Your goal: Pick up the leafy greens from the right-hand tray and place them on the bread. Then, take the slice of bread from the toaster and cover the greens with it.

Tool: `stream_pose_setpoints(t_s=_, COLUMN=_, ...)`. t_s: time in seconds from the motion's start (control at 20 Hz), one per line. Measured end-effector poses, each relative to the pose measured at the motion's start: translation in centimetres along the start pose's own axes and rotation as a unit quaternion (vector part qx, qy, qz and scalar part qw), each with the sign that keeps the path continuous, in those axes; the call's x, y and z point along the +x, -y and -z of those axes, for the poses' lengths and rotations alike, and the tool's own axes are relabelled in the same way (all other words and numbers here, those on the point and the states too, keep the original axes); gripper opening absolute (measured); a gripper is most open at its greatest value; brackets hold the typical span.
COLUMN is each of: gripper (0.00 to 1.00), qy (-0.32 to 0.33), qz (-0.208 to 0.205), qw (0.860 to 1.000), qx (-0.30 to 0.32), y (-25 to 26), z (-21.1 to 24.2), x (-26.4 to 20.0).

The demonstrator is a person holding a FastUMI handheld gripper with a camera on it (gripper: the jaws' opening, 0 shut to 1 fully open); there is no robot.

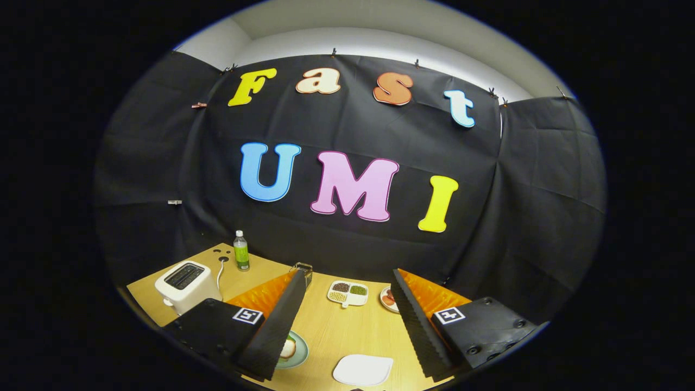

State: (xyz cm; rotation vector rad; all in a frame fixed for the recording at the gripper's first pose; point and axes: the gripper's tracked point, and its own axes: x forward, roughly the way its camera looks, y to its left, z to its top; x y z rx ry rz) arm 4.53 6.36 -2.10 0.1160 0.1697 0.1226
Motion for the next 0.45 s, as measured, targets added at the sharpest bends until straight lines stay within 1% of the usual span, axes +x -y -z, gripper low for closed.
stream_pose_setpoints(t_s=0.15, gripper=0.98, qy=-0.011, qz=0.004, qw=1.000, qx=0.008, y=0.16, z=1.00, x=0.23)
stream_pose_setpoints(t_s=0.45, gripper=0.98, qy=-0.009, qz=0.005, qw=1.000, qx=-0.010, y=-0.21, z=1.02, x=0.14)
